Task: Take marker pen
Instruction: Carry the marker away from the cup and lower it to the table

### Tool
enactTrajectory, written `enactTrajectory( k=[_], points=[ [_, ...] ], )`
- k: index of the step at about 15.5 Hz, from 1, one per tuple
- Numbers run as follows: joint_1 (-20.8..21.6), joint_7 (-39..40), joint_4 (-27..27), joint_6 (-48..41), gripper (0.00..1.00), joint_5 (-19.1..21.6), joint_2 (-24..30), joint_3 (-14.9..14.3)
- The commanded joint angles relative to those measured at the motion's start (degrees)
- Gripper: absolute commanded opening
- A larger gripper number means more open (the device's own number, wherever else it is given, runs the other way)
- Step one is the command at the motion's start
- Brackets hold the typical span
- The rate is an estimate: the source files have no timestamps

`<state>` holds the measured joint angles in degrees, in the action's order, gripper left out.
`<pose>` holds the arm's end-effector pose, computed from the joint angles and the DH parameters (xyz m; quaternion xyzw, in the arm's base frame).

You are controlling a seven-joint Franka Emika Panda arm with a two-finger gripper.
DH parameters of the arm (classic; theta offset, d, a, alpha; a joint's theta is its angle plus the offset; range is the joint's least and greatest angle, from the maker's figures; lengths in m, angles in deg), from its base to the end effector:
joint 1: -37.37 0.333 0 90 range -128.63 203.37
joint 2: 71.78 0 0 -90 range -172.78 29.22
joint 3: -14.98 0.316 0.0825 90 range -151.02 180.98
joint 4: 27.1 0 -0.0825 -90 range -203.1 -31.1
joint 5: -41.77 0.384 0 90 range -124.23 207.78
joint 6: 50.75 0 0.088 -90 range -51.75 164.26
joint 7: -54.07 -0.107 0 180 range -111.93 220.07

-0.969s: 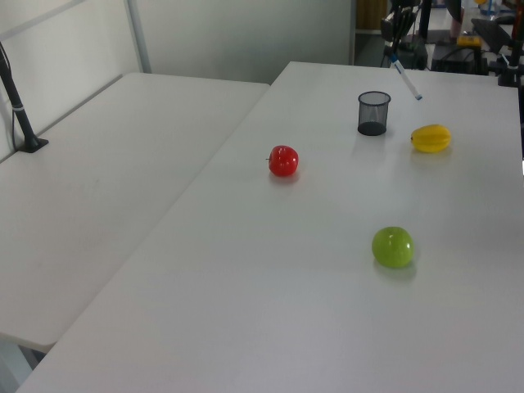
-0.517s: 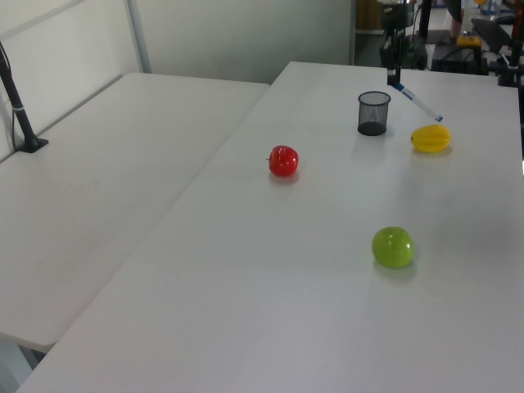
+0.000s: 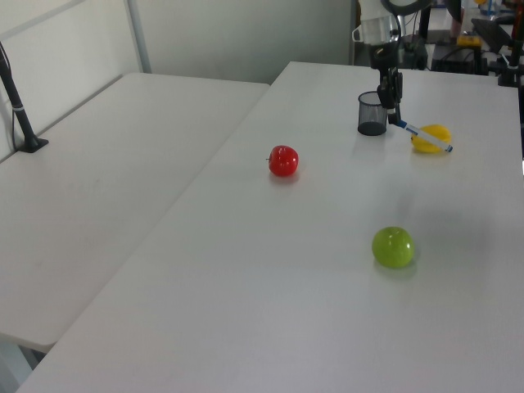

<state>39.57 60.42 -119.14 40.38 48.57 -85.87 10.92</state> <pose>0.6064 -0.0036 0.4667 -0.9898 -0.0298 0.1261 0.0591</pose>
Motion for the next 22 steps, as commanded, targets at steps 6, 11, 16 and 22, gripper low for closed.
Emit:
enactTrajectory(
  k=[6,11,16,22],
  points=[
    [3.86,0.94,-0.24,2.39,0.08,-0.03,-6.46,-0.86],
    [5.01,0.15,-0.24,5.64,0.11,-0.2,-9.02,-0.86],
    [6.15,-0.9,-0.24,8.27,0.17,-2.14,-11.48,-0.86],
    [7.29,-3.45,-0.33,11.53,0.23,-3.8,-13.68,-0.86]
  ],
)
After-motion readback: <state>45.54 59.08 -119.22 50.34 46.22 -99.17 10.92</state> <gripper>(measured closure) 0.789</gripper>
